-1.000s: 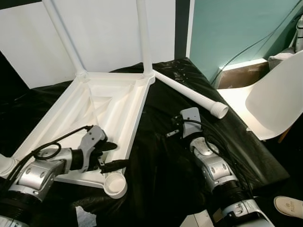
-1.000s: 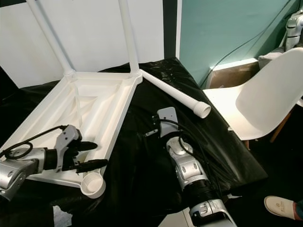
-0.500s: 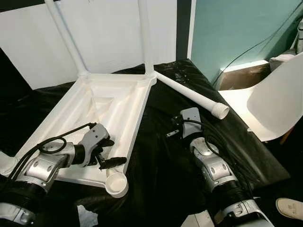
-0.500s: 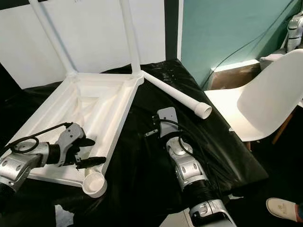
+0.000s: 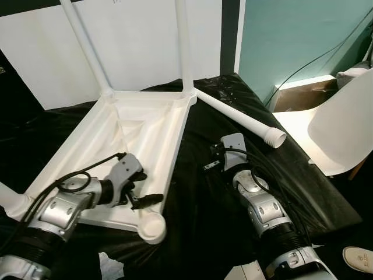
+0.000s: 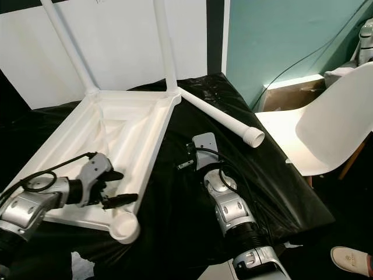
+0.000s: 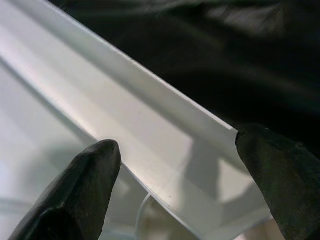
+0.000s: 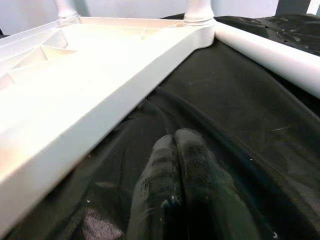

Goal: Building children table

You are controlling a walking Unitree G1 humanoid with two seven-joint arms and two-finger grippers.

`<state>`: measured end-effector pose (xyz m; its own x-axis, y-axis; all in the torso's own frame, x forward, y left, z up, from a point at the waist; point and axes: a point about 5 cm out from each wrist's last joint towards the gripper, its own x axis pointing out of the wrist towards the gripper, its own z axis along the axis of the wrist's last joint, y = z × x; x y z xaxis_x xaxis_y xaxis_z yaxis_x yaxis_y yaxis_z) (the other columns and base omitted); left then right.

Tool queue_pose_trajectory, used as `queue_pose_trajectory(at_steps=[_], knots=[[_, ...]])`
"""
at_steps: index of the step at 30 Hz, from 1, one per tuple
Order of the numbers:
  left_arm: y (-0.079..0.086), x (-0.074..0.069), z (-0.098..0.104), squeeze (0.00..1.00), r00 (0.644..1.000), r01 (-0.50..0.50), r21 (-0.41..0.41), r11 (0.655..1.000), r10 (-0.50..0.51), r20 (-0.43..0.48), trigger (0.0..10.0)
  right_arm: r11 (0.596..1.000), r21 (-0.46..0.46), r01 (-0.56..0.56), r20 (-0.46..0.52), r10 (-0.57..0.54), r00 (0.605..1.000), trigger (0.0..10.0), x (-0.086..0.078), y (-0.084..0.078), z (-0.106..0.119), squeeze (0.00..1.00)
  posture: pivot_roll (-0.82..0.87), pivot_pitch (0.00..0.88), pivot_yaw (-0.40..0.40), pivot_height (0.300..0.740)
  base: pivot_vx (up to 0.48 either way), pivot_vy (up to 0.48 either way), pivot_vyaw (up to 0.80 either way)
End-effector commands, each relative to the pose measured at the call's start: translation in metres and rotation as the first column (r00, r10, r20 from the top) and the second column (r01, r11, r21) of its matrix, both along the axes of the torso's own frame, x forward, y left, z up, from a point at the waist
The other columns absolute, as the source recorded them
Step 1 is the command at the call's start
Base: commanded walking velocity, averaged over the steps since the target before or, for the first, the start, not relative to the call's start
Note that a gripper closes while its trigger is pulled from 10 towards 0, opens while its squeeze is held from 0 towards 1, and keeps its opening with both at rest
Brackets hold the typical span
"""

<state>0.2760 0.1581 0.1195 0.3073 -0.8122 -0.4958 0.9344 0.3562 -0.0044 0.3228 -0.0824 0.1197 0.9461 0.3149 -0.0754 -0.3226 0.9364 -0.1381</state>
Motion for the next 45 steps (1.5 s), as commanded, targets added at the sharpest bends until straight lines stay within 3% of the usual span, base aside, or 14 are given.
queue_pose_trajectory(at_steps=[1,9,14,17,19,22,23,27,31,32,33,38,43,45], knots=[[-0.017,-0.019,-0.022,0.0,0.985,0.117,-0.006,0.993,-0.117,-0.127,10.0,1.0,0.011,0.0,-0.008,0.0,1.0,10.0,-0.002,0.003,-0.002,0.0,-0.02,0.0,0.09,0.74,0.0,0.0,0.0],[-0.041,-0.012,-0.02,0.0,0.992,0.077,-0.076,0.994,-0.084,-0.091,10.0,1.0,0.007,0.005,-0.006,-0.005,1.0,10.0,-0.002,0.001,-0.001,0.0,-0.03,0.0,0.084,0.74,0.0,0.0,0.0],[-0.043,-0.008,-0.021,0.0,0.996,0.049,-0.075,0.996,-0.055,-0.07,10.0,1.0,0.005,0.002,-0.006,-0.002,1.0,10.0,-0.001,0.0,-0.001,0.0,-0.03,0.0,0.081,0.74,0.0,0.0,0.0],[-0.043,-0.002,-0.02,0.0,0.999,0.011,-0.078,0.997,-0.013,-0.029,10.0,1.0,0.004,0.0,-0.005,0.0,1.0,10.0,-0.001,0.001,-0.001,0.0,-0.03,0.0,0.081,0.74,0.0,0.0,0.0],[-0.039,0.018,-0.011,0.0,0.984,-0.123,-0.089,0.988,0.134,0.118,10.0,1.0,0.002,-0.008,-0.007,0.008,1.0,10.0,-0.001,0.001,-0.001,0.0,-0.03,0.0,0.081,0.74,0.0,0.0,0.0],[-0.037,0.024,-0.007,0.0,0.971,-0.167,-0.095,0.981,0.181,0.159,10.0,1.0,0.002,-0.01,-0.008,0.01,1.0,10.0,-0.001,0.002,-0.001,0.0,-0.03,0.0,0.081,0.74,0.0,0.0,0.0],[-0.034,0.032,-0.002,0.0,0.946,-0.225,-0.107,0.968,0.244,0.214,10.0,1.0,0.002,-0.011,-0.008,0.011,1.0,10.0,-0.001,0.002,-0.001,0.0,-0.03,0.0,0.081,0.74,0.0,0.0,0.0],[-0.021,0.06,0.026,0.0,0.783,-0.442,-0.195,0.876,0.482,0.392,10.0,1.0,0.003,-0.017,-0.007,0.017,1.0,10.0,-0.001,0.003,0.0,0.0,-0.03,0.0,0.079,0.74,0.0,0.0,0.0],[-0.015,0.065,0.041,0.0,0.705,-0.494,-0.276,0.824,0.566,0.428,10.0,1.0,0.004,-0.021,-0.007,0.021,1.0,10.0,-0.001,0.004,0.0,0.0,-0.02,0.0,0.078,0.74,0.0,0.0,0.0],[-0.015,0.065,0.041,0.0,0.705,-0.494,-0.276,0.824,0.566,0.428,10.0,1.0,0.004,-0.021,-0.007,0.021,1.0,10.0,-0.001,0.004,0.0,0.0,-0.02,0.0,0.078,0.74,0.0,0.0,0.0],[-0.014,0.067,0.046,0.0,0.675,-0.514,-0.318,0.797,0.604,0.424,10.0,1.0,0.005,-0.024,-0.005,0.024,1.0,10.0,-0.001,0.004,0.0,0.0,-0.03,0.0,0.079,0.74,0.0,0.0,0.0],[-0.014,0.067,0.051,0.0,0.652,-0.532,-0.368,0.762,0.646,0.397,10.0,1.0,0.012,-0.022,0.011,0.022,1.0,10.0,0.0,0.003,0.005,0.0,-0.03,0.0,0.081,0.74,0.0,0.0,0.0],[-0.026,0.065,0.052,0.0,0.64,-0.555,-0.474,0.684,0.715,0.283,10.0,1.0,-0.013,-0.002,0.124,0.003,0.992,10.0,0.008,-0.005,0.031,0.0,-0.04,0.0,0.078,0.74,0.0,0.0,0.0],[-0.028,0.065,0.051,0.0,0.634,-0.56,-0.485,0.672,0.724,0.271,10.0,1.0,-0.02,0.003,0.141,0.0,0.99,10.0,0.009,-0.006,0.035,0.0,-0.04,0.0,0.078,0.74,0.0,0.0,0.0]])
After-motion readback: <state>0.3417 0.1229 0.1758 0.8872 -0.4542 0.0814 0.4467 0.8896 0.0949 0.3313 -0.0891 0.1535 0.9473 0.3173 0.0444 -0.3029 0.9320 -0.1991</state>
